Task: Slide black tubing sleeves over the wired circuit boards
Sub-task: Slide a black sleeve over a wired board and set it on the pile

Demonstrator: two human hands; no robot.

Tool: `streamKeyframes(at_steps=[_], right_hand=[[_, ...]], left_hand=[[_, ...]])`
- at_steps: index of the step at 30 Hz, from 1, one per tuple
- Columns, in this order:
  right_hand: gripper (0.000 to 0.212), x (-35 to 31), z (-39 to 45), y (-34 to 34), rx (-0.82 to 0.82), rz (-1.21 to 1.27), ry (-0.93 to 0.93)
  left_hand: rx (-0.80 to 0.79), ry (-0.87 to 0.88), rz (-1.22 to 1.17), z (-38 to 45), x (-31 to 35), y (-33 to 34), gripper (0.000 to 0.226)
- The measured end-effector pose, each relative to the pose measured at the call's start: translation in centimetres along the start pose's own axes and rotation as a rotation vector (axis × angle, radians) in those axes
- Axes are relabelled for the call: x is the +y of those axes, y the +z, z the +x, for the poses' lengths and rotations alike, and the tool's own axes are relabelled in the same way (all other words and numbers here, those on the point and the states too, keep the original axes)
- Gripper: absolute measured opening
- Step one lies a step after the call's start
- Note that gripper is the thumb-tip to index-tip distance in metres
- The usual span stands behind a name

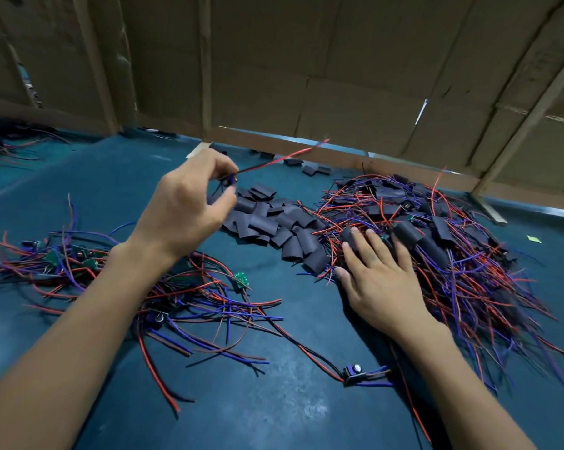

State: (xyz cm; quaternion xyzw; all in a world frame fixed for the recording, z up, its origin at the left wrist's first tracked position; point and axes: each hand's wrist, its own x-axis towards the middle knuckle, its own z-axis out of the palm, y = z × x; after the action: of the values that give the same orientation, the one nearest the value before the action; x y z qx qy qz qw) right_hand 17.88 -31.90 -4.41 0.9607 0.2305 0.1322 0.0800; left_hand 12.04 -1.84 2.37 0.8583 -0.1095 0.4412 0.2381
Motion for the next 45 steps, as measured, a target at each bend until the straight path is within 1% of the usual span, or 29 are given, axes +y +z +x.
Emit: streamKeyframes(at_steps=[2,3,5,7,8,9,10,11,13,14,15,16,17,19,20,22,24,27,30,32,34,35,36,37,38,39,40,43,45], right_hand=[[0.068,-0.2,-0.2,-0.3,0.011,0.040,0.013],[0.064,-0.3,-0.4,-0.5,0.065,0.084,0.004],[0.050,-0.6,-1.1,-0.9,0.254,0.226,-0.007],[0.037,-1.0,-1.8,-1.0,0.502,0.370,-0.046],[0.034,-1.1,-1.8,-1.0,0.584,0.420,-0.096],[0.034,-1.2,-1.6,-1.2,0.604,0.450,-0.163],[0.037,-1.5,-1.2,-1.4,0.554,0.461,-0.229],[0.042,-1.9,-0.7,-1.5,0.451,0.450,-0.267],[0.053,-2.8,0.2,-1.2,0.183,0.308,-0.239],[0.053,-3.1,0.6,-0.9,0.111,0.227,-0.212],[0.049,-3.2,0.7,-0.6,0.092,0.193,-0.208],[0.043,-3.1,0.7,-0.5,0.107,0.210,-0.215],[0.037,-2.9,0.4,-0.4,0.154,0.266,-0.213],[0.032,-2.3,-0.2,-0.3,0.278,0.346,-0.194],[0.033,-2.2,-0.5,-0.3,0.305,0.369,-0.189],[0.035,-2.5,-0.9,-0.3,0.309,0.408,-0.161],[0.038,-2.7,-1.0,-0.5,0.286,0.432,-0.124],[0.028,-2.5,-1.3,-0.7,0.308,0.469,-0.143],[0.020,-2.4,-1.7,-1.0,0.408,0.537,-0.186],[0.018,-2.6,-1.9,-1.3,0.480,0.628,-0.218],[0.015,-3.0,-2.2,-1.9,0.517,0.819,-0.197],[0.013,-3.3,-2.3,-2.2,0.501,0.955,-0.152],[0.013,-3.6,-2.5,-2.4,0.446,1.123,-0.093],[0.012,-4.1,-2.6,-2.7,0.355,1.322,-0.037],[0.013,-4.5,-2.8,-3.0,0.256,1.505,-0.005],[0.013,-4.7,-2.9,-3.3,0.185,1.634,-0.005],[0.015,-4.9,-3.0,-3.4,0.145,1.699,-0.020],[0.033,-5.3,-2.9,-3.4,0.046,1.790,-0.002],[0.032,-5.6,-2.8,-3.6,-0.050,1.912,0.069]], left_hand=[[-0.018,0.065,0.029,-0.1,0.4,0.1,0.023],[-0.026,0.108,0.042,-0.2,0.6,0.2,0.023],[-0.044,0.202,0.019,-0.3,1.2,0.6,0.021],[-0.065,0.282,-0.029,-0.4,1.9,1.0,0.018],[-0.072,0.312,-0.044,-0.5,2.2,1.2,0.017],[-0.077,0.335,-0.054,-0.6,2.5,1.4,0.014],[-0.079,0.352,-0.061,-0.6,2.7,1.6,0.012],[-0.077,0.367,-0.072,-0.7,2.8,1.8,0.012],[-0.073,0.394,-0.084,-0.7,2.9,2.0,0.016],[-0.073,0.399,-0.091,-0.7,3.0,2.1,0.019],[-0.074,0.379,-0.119,-0.8,3.1,2.3,0.023],[-0.073,0.308,-0.189,-0.9,3.3,2.6,0.027],[-0.066,0.176,-0.316,-1.0,3.6,2.9,0.031],[-0.038,-0.183,-0.718,-1.0,4.4,3.3,0.030],[-0.015,-0.325,-0.923,-0.9,4.8,3.5,0.026],[0.016,-0.539,-1.222,-0.6,5.2,3.7,0.021],[0.005,-0.711,-1.406,-0.3,5.4,3.7,0.018],[-0.022,-0.919,-1.482,-0.3,5.3,4.0,0.017],[-0.012,-1.058,-1.617,-0.4,5.0,4.2,0.018],[-0.034,-1.131,-1.698,-0.3,4.8,4.2,0.024],[-0.052,-1.171,-1.780,-0.4,4.6,4.2,0.027],[-0.039,-1.183,-1.813,-0.4,4.6,4.3,0.026],[-0.015,-1.195,-1.838,-0.5,4.6,4.4,0.026],[0.005,-1.203,-1.858,-0.6,4.6,4.5,0.027],[0.017,-1.204,-1.872,-0.6,4.7,4.6,0.029],[0.021,-1.205,-1.877,-0.7,4.8,4.7,0.031],[0.015,-1.210,-1.868,-0.8,4.9,4.8,0.035],[-0.019,-1.219,-1.764,-0.9,4.9,4.9,0.049],[-0.001,-1.231,-1.754,-0.9,4.7,4.9,0.054]])
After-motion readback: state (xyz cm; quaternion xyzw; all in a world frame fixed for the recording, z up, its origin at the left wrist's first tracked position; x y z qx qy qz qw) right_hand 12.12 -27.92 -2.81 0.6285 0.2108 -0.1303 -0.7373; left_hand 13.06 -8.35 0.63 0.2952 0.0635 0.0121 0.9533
